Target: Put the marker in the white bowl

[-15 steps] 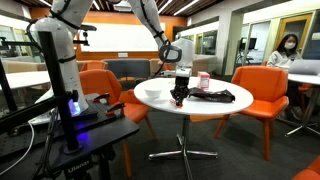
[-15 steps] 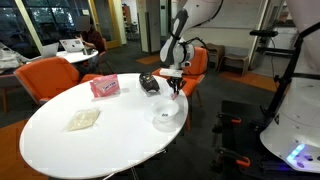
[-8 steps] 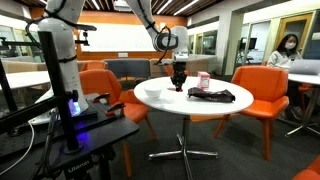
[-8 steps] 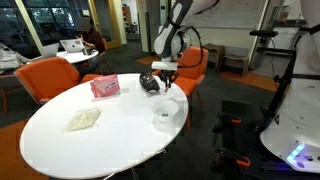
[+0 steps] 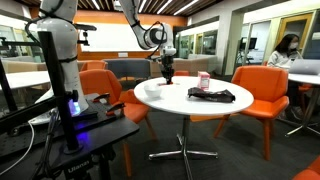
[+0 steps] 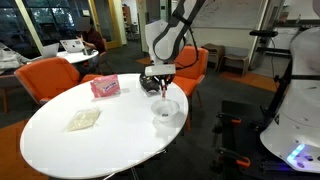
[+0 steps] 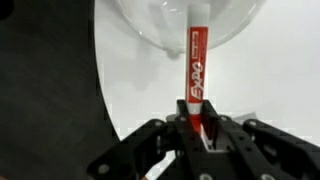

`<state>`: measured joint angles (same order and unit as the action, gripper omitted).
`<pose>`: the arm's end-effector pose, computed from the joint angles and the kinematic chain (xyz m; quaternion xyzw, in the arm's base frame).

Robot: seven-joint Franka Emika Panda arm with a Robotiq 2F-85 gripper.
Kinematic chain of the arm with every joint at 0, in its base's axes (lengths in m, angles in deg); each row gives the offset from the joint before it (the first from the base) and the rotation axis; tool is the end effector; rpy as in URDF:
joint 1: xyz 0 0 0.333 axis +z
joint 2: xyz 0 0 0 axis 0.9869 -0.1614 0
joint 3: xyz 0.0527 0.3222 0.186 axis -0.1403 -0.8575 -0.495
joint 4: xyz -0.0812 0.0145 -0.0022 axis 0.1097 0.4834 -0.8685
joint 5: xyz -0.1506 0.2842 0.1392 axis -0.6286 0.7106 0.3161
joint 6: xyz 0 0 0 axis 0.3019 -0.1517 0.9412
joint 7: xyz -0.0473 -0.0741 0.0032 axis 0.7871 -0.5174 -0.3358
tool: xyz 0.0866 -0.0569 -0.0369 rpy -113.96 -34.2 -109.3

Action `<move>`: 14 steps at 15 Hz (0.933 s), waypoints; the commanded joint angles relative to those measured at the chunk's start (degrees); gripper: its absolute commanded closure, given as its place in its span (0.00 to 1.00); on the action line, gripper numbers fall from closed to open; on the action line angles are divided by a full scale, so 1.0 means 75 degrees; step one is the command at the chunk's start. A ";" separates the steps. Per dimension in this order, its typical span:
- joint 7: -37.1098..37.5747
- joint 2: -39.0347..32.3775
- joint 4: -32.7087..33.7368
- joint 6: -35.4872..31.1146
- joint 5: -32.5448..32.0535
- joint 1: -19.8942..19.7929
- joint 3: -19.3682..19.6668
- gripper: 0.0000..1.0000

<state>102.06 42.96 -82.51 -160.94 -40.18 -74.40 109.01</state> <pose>0.5169 -0.1236 0.3237 0.7975 -0.5955 0.0440 0.0868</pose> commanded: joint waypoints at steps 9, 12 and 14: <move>0.1069 0.0227 -0.0578 0.0582 -0.1627 0.0365 -0.0853 0.95; 0.1152 0.0187 -0.0649 0.0644 -0.1696 0.0379 -0.0917 0.95; 0.1185 0.0166 -0.0671 0.0620 -0.1748 0.0368 -0.0907 0.94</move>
<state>108.94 43.27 -87.04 -157.74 -51.19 -71.25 102.59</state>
